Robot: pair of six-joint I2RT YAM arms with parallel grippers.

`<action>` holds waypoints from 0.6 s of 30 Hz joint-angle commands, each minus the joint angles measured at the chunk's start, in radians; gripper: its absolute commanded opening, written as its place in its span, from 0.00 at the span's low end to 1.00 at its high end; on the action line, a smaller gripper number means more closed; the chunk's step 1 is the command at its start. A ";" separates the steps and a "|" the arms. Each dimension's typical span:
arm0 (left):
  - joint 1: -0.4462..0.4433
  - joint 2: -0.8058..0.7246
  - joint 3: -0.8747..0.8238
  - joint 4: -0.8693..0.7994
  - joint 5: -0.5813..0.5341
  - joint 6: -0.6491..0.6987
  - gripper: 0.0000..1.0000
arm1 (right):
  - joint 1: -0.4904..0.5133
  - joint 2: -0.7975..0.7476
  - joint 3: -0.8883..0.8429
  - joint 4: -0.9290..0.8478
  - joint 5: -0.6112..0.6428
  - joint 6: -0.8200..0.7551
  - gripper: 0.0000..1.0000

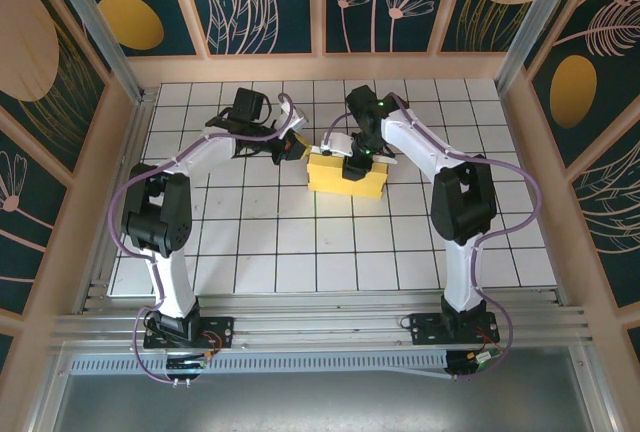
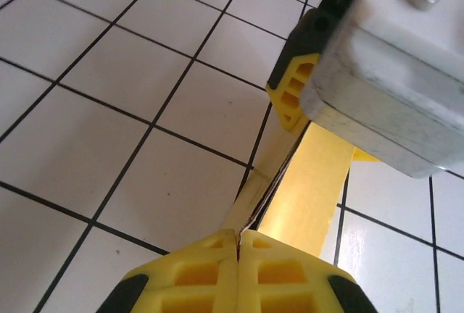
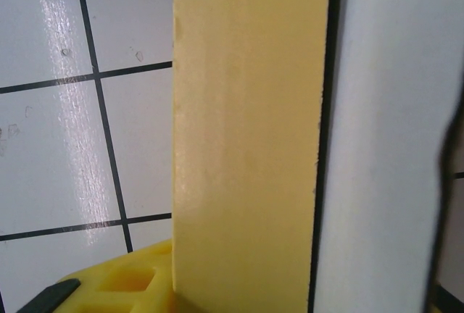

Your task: Fold the paper box

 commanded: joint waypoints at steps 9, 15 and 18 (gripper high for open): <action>-0.058 -0.012 0.074 -0.025 -0.058 -0.307 0.00 | 0.017 0.018 -0.004 -0.039 -0.050 -0.013 0.38; -0.089 -0.023 0.055 0.057 -0.178 -0.603 0.00 | 0.030 0.012 -0.011 0.019 -0.004 0.016 0.36; -0.114 -0.044 0.013 0.117 -0.212 -0.704 0.01 | 0.041 -0.002 -0.037 0.074 0.036 0.033 0.36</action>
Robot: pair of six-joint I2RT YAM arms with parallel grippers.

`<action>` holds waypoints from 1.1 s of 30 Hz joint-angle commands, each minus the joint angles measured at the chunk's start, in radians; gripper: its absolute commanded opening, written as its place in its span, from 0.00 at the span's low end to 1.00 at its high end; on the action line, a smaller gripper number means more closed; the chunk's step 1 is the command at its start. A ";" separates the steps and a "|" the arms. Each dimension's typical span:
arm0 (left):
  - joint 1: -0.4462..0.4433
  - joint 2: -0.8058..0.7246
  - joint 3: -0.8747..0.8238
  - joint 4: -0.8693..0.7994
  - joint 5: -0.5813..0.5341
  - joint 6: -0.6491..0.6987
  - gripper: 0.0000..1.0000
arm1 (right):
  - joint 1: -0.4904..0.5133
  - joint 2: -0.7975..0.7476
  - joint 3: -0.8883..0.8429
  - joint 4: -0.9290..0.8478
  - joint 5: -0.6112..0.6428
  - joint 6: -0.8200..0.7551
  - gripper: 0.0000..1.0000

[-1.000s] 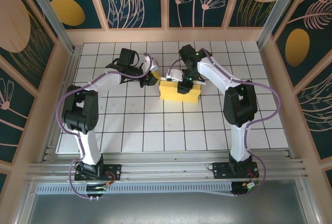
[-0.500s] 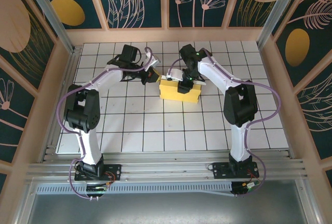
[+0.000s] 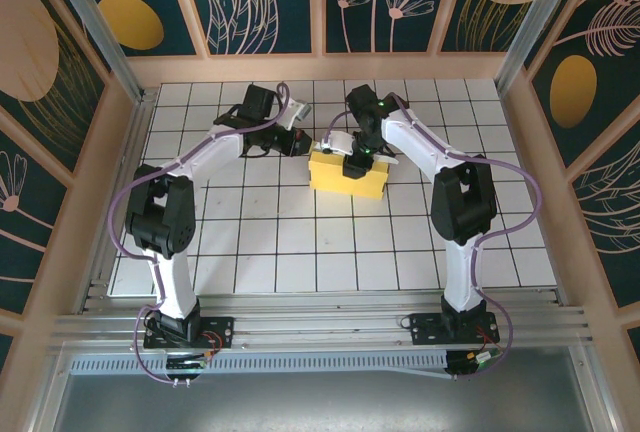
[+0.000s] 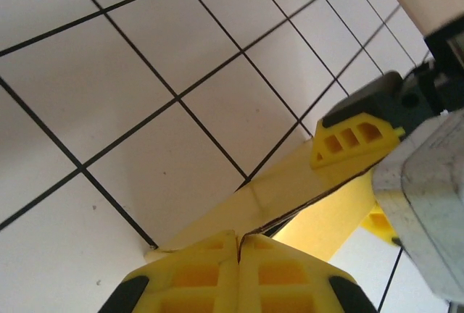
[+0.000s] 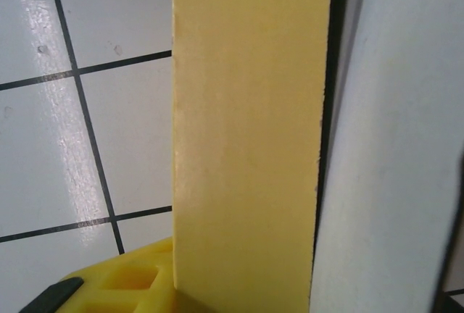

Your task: Fold the paper box

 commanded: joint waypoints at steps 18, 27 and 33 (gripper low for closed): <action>-0.105 -0.161 -0.236 0.176 -0.245 -0.081 0.12 | 0.044 -0.005 -0.043 0.094 -0.002 0.043 0.32; -0.105 -0.176 -0.251 0.160 -0.340 -0.050 0.17 | 0.044 -0.008 -0.055 0.096 -0.002 0.043 0.32; -0.103 -0.285 -0.252 0.201 -0.289 -0.061 0.22 | 0.044 -0.012 -0.061 0.093 0.003 0.040 0.32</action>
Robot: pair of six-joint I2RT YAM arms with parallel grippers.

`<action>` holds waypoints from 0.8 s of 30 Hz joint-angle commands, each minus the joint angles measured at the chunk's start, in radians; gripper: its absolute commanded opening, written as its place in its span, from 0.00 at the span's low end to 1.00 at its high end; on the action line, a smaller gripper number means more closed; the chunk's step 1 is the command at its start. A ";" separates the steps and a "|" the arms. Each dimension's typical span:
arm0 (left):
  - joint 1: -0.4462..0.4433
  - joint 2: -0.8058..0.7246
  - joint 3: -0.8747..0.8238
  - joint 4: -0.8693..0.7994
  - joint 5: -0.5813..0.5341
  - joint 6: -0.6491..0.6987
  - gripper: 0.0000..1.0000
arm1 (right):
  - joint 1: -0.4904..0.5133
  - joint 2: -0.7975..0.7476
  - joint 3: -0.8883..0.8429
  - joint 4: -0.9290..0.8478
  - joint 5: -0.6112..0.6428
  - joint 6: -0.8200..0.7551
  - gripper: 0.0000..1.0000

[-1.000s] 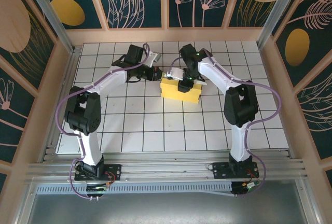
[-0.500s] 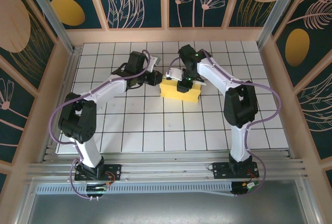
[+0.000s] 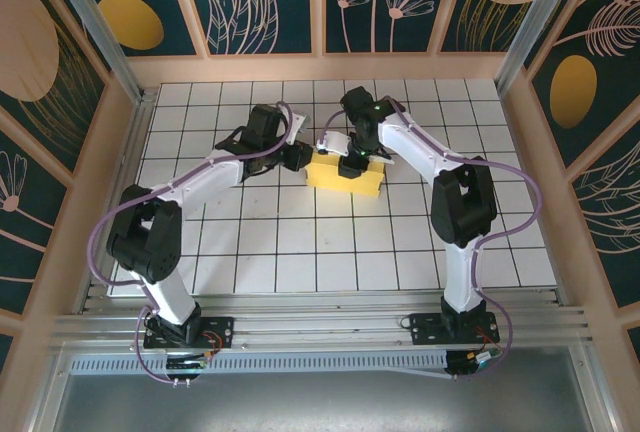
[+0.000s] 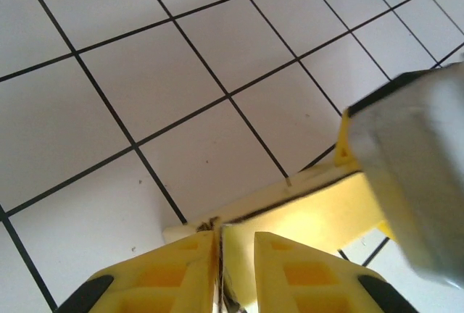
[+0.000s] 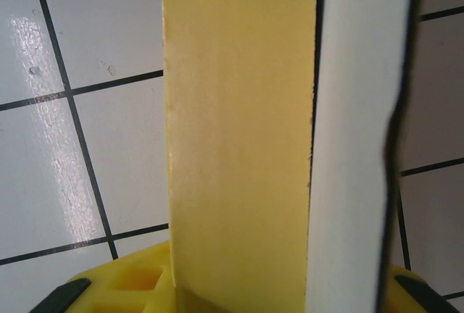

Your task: Fold the paper box

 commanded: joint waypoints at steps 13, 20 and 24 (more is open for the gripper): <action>0.088 -0.017 0.255 -0.434 0.157 0.267 0.35 | 0.011 0.006 -0.029 0.021 -0.029 -0.012 0.32; 0.110 0.088 0.324 -0.515 0.250 0.403 0.35 | 0.011 0.009 -0.027 0.009 -0.033 -0.015 0.32; 0.113 0.147 0.367 -0.529 0.288 0.424 0.36 | 0.011 0.009 -0.031 0.009 -0.037 -0.013 0.31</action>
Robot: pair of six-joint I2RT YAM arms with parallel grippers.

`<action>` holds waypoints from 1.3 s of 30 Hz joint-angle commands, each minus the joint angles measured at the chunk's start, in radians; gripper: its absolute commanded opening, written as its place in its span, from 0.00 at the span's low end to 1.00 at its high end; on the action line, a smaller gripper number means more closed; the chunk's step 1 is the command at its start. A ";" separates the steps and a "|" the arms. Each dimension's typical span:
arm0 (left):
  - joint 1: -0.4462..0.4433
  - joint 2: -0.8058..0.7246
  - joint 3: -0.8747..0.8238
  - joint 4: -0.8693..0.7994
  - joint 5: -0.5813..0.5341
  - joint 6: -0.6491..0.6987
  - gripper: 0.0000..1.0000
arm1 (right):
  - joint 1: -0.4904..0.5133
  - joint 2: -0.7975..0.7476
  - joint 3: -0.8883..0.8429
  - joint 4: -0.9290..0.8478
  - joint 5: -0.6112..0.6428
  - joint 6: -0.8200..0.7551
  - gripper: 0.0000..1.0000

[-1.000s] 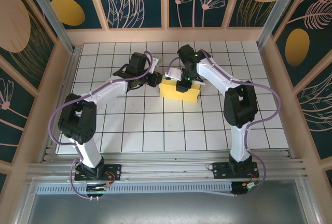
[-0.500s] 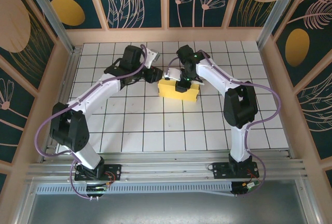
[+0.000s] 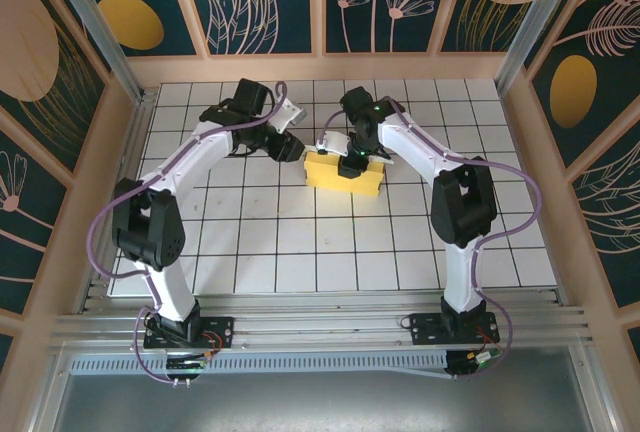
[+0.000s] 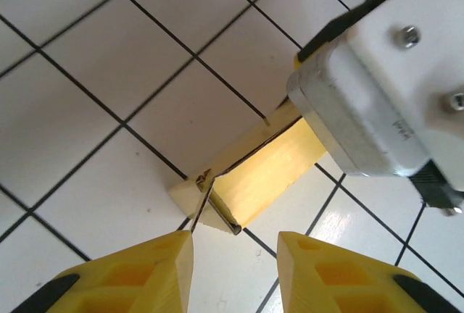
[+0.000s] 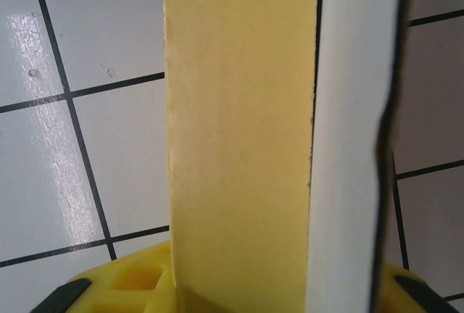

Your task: Fold the paper box

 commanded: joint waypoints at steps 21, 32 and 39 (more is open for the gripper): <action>0.016 0.081 0.051 0.037 0.008 0.016 0.24 | 0.010 0.014 -0.032 0.005 -0.043 -0.008 0.30; 0.016 0.071 0.060 0.057 0.032 0.006 0.28 | 0.009 0.009 -0.039 -0.002 -0.043 -0.007 0.29; 0.016 0.090 0.078 0.047 0.041 0.010 0.14 | 0.009 0.012 -0.033 -0.007 -0.045 -0.005 0.29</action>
